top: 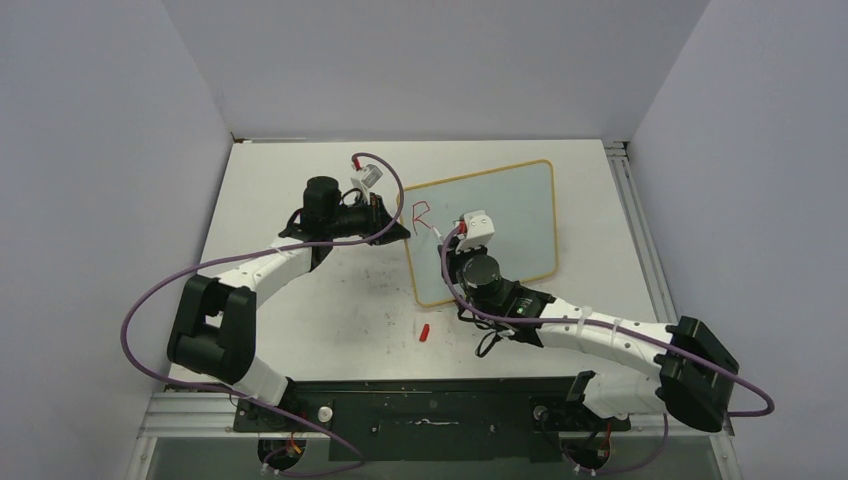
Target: Write a sentence on the whiteboard
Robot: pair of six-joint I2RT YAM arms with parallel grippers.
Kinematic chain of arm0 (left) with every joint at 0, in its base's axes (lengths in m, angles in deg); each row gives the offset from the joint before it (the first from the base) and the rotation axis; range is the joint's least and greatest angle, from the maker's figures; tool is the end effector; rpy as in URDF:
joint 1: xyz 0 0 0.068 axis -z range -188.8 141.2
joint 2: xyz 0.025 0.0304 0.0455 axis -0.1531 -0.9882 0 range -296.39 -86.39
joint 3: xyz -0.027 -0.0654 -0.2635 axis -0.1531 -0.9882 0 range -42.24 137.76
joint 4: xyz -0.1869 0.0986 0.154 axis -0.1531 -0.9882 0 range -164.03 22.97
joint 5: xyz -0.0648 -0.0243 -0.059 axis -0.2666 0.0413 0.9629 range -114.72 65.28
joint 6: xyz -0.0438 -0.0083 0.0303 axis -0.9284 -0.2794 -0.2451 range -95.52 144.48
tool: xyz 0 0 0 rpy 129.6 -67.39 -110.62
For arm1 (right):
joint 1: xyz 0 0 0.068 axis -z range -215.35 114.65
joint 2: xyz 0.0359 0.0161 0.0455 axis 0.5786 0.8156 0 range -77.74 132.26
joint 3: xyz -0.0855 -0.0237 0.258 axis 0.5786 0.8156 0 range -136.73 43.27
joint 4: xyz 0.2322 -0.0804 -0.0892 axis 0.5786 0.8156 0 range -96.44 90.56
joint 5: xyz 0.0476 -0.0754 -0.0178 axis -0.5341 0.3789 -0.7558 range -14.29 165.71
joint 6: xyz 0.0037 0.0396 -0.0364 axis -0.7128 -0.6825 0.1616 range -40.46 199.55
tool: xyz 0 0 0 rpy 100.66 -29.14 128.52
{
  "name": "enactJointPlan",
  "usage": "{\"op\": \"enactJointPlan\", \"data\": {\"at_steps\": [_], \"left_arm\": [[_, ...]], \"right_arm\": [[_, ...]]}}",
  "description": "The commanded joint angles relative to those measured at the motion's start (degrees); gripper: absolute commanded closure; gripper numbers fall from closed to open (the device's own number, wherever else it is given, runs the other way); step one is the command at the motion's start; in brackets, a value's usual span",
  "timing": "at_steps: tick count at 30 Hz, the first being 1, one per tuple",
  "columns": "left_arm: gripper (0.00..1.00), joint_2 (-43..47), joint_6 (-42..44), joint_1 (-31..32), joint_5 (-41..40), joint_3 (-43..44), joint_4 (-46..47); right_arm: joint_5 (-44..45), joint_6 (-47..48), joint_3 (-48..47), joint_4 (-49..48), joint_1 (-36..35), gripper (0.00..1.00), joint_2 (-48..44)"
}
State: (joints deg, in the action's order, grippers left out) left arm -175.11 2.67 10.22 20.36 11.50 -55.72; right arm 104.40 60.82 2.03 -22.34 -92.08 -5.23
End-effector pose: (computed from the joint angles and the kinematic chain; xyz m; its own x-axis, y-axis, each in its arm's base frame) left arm 0.3133 -0.1347 0.2463 -0.6657 -0.0479 -0.7447 0.6419 0.4721 -0.6042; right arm 0.1694 0.2268 0.2616 -0.2917 0.0689 -0.9540 -0.4075 0.8934 0.1891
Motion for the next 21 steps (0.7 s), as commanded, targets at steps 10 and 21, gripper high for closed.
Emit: {"op": "enactJointPlan", "data": {"at_steps": [10, 21], "left_arm": [[1.00, 2.64, 1.22, 0.40, 0.45, 1.96, 0.75], [1.00, 2.54, 1.32, 0.49, 0.45, 2.08, 0.73]], "right_arm": [[-1.83, 3.96, -2.88, -0.34, 1.00, 0.95, -3.66], [-3.90, 4.13, -3.52, -2.81, 3.20, 0.95, -0.87]]}}
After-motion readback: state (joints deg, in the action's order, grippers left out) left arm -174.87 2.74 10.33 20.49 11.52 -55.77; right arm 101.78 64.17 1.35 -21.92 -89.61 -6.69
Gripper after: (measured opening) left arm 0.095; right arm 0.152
